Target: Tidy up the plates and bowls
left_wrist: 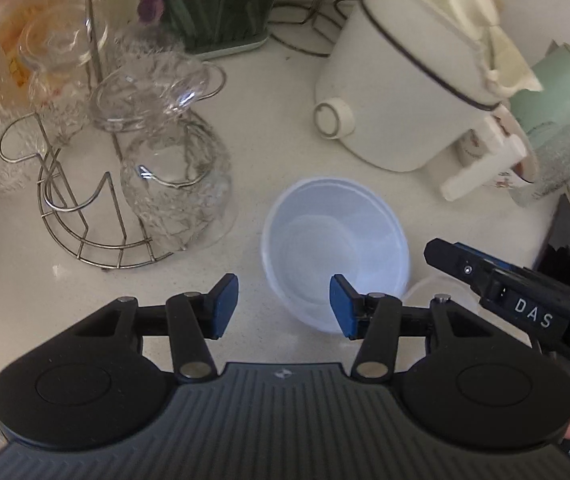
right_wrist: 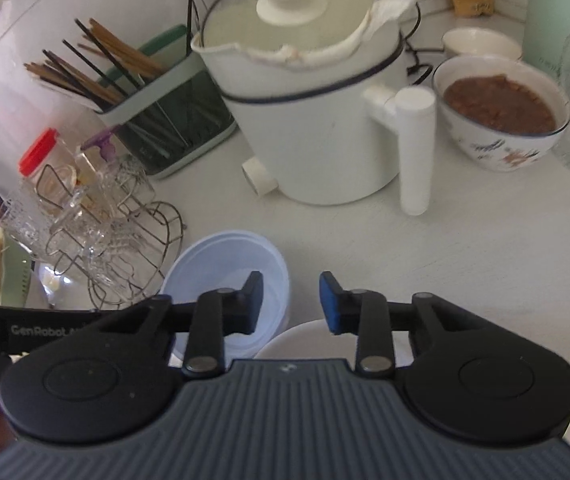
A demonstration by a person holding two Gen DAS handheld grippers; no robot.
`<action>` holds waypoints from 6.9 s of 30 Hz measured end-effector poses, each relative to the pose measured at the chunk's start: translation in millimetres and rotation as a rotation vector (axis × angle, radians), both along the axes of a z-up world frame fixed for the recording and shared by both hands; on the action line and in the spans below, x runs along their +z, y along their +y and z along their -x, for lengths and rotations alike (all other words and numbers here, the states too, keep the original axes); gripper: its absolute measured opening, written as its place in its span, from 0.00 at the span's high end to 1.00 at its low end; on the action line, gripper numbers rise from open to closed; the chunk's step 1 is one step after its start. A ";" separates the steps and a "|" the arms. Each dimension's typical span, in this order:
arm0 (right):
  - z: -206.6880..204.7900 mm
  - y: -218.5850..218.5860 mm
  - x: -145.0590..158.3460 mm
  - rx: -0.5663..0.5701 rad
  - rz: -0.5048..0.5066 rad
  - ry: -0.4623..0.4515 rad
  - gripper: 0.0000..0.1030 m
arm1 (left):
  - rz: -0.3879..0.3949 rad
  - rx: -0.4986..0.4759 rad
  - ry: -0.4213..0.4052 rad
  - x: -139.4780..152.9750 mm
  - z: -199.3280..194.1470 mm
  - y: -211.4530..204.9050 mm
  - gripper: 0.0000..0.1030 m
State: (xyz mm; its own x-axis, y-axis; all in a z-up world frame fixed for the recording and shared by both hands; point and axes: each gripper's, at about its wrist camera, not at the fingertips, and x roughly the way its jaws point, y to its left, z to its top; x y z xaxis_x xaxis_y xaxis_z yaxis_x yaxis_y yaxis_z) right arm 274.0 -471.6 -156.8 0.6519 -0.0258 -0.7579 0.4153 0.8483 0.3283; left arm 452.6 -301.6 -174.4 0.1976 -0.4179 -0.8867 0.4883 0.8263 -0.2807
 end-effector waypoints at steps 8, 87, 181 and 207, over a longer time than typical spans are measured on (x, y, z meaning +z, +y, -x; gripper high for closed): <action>-22.2 2.5 -18.4 0.037 -0.008 0.050 0.74 | 0.023 0.035 0.070 -16.6 -13.0 2.4 0.67; 66.6 143.3 35.7 0.056 -0.124 0.079 0.85 | 0.193 0.023 0.108 49.6 71.8 190.7 0.90; 138.5 31.1 40.0 -0.073 0.174 -0.121 0.61 | 0.085 -0.126 -0.107 53.7 123.8 11.7 0.55; 85.2 10.5 -33.1 -0.068 0.133 0.017 0.52 | -0.066 -0.221 -0.011 -33.7 78.8 -66.8 0.51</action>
